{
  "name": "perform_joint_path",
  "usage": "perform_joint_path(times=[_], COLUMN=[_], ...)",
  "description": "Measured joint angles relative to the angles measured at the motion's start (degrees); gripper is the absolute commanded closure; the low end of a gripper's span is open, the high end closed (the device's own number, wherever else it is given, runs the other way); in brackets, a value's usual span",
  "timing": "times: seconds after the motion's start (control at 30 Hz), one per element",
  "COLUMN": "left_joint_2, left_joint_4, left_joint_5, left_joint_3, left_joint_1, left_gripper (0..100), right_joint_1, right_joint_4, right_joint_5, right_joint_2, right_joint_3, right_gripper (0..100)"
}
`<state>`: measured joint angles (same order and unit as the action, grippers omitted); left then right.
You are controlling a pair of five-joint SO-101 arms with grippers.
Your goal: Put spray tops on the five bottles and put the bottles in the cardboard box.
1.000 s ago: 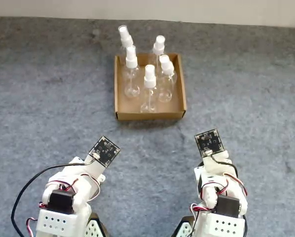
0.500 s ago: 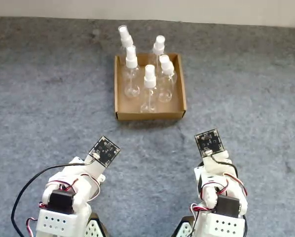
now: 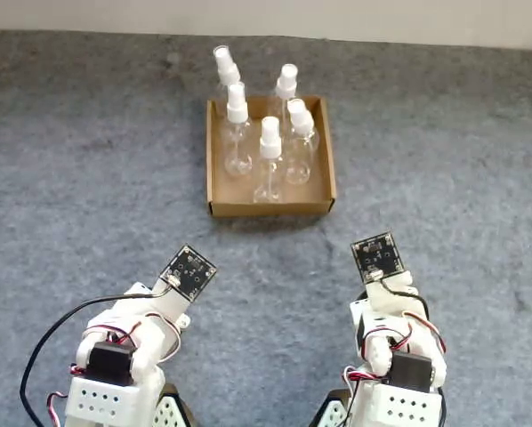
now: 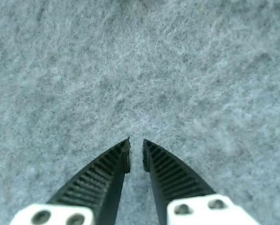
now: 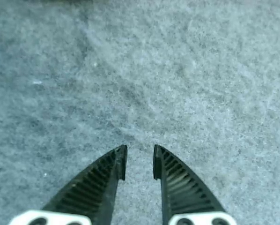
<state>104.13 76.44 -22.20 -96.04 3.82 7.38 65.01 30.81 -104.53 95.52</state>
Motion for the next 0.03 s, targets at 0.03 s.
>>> perform_joint_path(times=[0.03], left_joint_2=[0.0], left_joint_4=[0.0], left_joint_5=[0.0], left_joint_3=[0.0], left_joint_1=[0.0], left_gripper=[99], right_joint_1=[0.0], right_joint_4=[0.0], right_joint_5=[0.0], right_joint_2=[0.0], right_joint_3=[0.0], right_gripper=[92.6])
